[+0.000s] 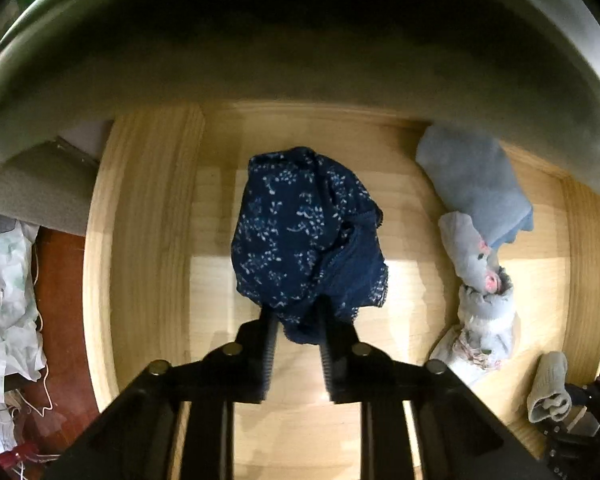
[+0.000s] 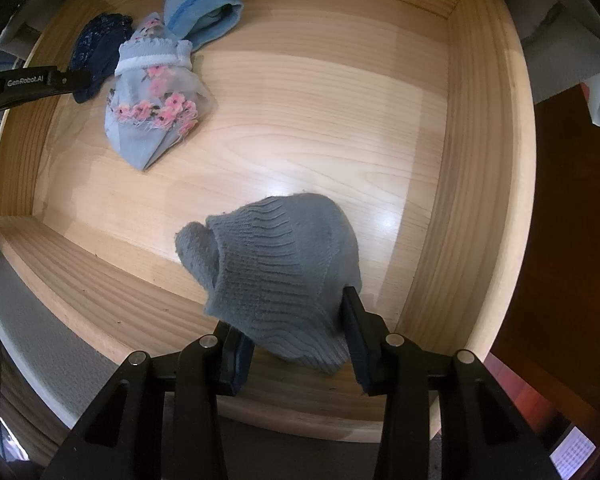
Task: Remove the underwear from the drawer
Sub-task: 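Grasp the navy patterned underwear with the left tool, then lift the navy underwear with the left tool up to the white box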
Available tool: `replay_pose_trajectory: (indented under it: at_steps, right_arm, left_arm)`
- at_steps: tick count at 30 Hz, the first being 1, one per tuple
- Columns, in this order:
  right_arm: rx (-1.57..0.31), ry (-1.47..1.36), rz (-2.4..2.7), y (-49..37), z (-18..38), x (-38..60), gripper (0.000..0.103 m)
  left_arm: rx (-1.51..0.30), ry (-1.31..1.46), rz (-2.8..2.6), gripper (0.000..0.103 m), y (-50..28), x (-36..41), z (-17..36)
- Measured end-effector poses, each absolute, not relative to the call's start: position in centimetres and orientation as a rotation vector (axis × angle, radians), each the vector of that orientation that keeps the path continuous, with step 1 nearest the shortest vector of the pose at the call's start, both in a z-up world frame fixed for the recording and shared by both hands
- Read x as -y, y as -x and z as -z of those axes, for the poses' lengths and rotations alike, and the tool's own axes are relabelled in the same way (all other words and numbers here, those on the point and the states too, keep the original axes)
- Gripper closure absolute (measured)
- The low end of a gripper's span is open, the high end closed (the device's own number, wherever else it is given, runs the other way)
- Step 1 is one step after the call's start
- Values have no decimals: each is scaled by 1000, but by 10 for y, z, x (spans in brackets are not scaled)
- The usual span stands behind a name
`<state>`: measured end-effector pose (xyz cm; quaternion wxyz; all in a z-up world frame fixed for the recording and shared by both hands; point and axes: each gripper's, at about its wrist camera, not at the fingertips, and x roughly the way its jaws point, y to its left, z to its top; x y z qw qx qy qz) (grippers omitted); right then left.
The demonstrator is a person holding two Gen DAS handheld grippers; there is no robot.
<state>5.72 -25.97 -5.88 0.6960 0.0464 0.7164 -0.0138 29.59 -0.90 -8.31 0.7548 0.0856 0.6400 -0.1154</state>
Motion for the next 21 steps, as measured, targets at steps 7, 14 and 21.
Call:
replay_pose_trajectory:
  at_steps: [7,14,21]
  right_arm:
    - [-1598,-102,31,-56,59,259,64]
    - [-1596,-100,36,-56,59,261,64]
    - [-1595,-95,49,-55,58,257,63]
  left_arm:
    - [-1419,-284,254,95,-287,17,90]
    - [-1487,-334,263,96,-268,11,92]
    - [-1499,-302,280,96,-241,-3,86]
